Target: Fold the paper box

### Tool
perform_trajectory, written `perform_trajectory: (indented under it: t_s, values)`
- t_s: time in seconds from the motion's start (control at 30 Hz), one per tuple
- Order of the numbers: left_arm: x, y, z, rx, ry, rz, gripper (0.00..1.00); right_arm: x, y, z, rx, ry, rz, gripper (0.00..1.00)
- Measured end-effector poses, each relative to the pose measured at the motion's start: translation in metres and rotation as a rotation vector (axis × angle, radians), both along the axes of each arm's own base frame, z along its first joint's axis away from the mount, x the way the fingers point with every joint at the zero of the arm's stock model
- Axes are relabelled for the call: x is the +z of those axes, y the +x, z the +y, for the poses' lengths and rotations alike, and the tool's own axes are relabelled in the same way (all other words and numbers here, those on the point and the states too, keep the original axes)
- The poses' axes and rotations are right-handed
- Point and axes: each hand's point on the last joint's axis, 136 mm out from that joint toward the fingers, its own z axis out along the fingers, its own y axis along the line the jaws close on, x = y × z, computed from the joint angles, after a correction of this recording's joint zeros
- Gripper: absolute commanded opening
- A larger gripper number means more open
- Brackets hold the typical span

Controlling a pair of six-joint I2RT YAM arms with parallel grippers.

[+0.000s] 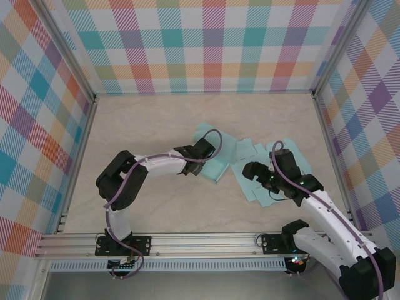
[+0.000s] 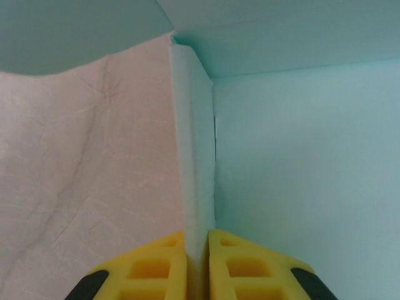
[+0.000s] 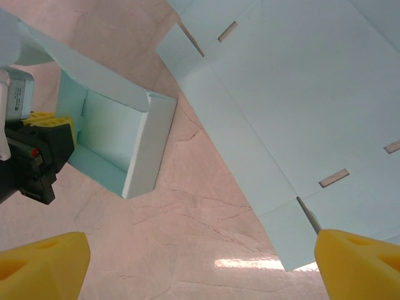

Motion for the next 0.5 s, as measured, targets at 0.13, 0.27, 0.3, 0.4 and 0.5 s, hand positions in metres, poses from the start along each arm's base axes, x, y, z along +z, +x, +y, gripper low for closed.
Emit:
perform_trajectory:
  t_s: [0.13, 0.27, 0.3, 0.4, 0.5]
  values:
    - [-0.002, 0.002, 0.0, 0.03, 0.057, -0.02, 0.09, 0.0, -0.001, 0.002, 0.009, -0.001, 0.001, 0.93]
    - [-0.001, 0.006, 0.002, 0.072, 0.115, -0.041, 0.08, 0.0, -0.001, 0.003, 0.011, -0.001, 0.0, 0.93]
    - [-0.001, 0.006, 0.003, 0.086, 0.126, -0.047, 0.08, -0.001, -0.001, 0.003, 0.01, -0.001, 0.001, 0.93]
    - [0.001, 0.005, 0.01, 0.139, 0.149, -0.064, 0.07, -0.001, -0.001, 0.003, 0.01, -0.002, 0.002, 0.93]
    - [0.002, 0.002, 0.02, 0.204, 0.155, -0.074, 0.08, -0.003, 0.0, 0.003, 0.01, -0.005, 0.009, 0.94]
